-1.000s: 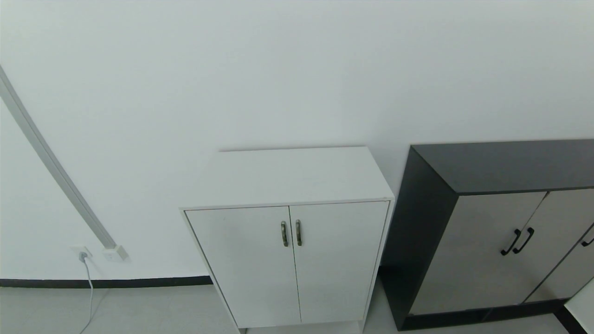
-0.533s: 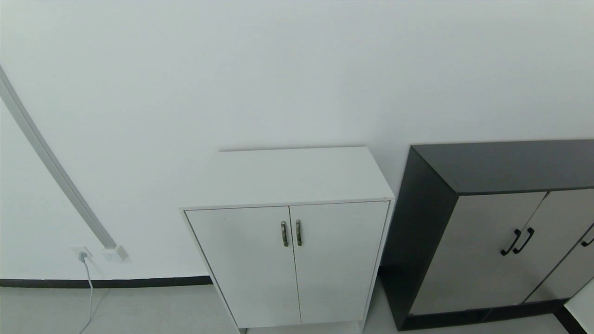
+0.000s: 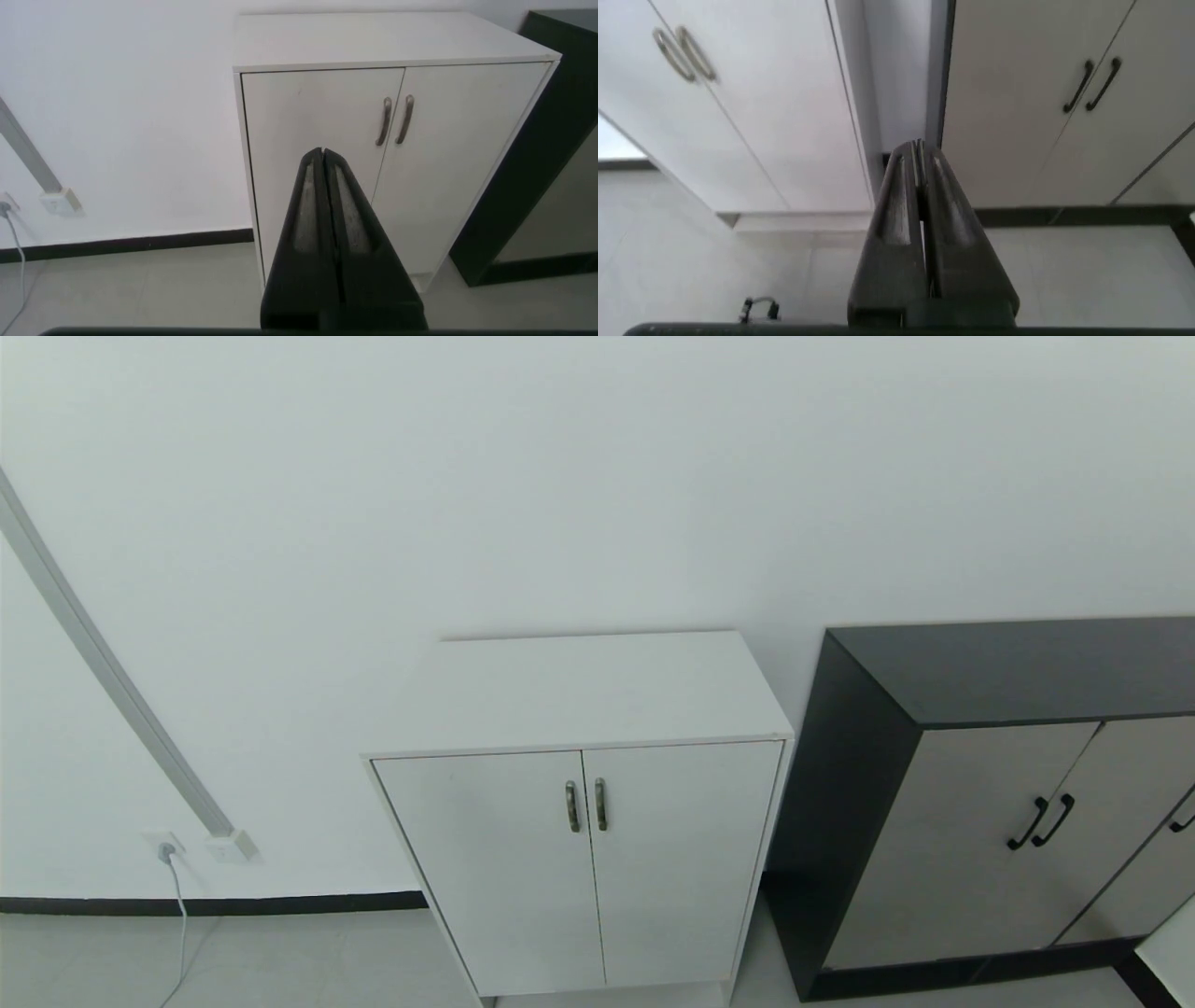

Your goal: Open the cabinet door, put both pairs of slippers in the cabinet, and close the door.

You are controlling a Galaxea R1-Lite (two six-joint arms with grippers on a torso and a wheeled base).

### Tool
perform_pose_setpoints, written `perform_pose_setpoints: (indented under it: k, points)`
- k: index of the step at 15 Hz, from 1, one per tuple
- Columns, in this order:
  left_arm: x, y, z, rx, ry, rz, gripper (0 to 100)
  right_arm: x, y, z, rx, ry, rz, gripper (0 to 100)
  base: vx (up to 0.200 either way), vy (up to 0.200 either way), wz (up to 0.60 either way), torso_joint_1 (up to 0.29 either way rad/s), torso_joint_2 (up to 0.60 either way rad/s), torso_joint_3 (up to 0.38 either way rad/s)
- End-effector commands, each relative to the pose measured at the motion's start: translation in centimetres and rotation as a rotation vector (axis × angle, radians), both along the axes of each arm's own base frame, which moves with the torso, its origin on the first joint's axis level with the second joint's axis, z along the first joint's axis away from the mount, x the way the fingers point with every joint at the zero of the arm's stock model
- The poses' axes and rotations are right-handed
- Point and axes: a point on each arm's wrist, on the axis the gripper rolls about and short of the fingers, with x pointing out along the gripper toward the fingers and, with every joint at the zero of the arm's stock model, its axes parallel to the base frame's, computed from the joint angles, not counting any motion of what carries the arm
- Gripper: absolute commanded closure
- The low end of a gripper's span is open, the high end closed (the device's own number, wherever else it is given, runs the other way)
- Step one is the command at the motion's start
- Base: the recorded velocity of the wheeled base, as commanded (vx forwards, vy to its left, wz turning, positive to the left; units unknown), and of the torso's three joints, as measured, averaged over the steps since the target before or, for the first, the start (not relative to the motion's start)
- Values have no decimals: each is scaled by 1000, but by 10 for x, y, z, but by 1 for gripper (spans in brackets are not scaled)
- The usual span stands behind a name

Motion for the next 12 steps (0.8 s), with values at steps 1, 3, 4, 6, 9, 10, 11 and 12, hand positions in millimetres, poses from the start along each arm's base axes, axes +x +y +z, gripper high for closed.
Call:
perform_pose_setpoints:
  k: [1, 3, 4, 6, 9, 10, 11, 12]
  points:
    - [0, 0, 0, -1, 2, 1, 100, -7, 0, -1, 2, -92, -45, 100, 0, 0, 0, 0, 0, 0]
    - [0, 0, 0, -1, 2, 1, 100, -11, 1, -2, 2, -147, -57, 100, 0, 0, 0, 0, 0, 0]
    - [0, 0, 0, 1, 0, 1, 100, -13, 1, -2, 3, -167, -59, 100, 0, 0, 0, 0, 0, 0]
    - [0, 0, 0, 1, 0, 1, 100, -13, 1, -2, 4, -174, -59, 100, 0, 0, 0, 0, 0, 0]
    - [0, 0, 0, 6, 0, 1, 100, -13, 0, -3, 3, -173, -79, 100, 0, 0, 0, 0, 0, 0]
    - [0, 0, 0, 6, 0, 1, 100, -13, 0, -3, 7, -173, -85, 100, 0, 0, 0, 0, 0, 0]
    - [0, 0, 0, 6, 0, 1, 100, -13, 0, -3, 1, -173, -83, 100, 0, 0, 0, 0, 0, 0]
    - [0, 0, 0, 6, 0, 1, 100, -13, 0, -3, -1, -171, -83, 100, 0, 0, 0, 0, 0, 0]
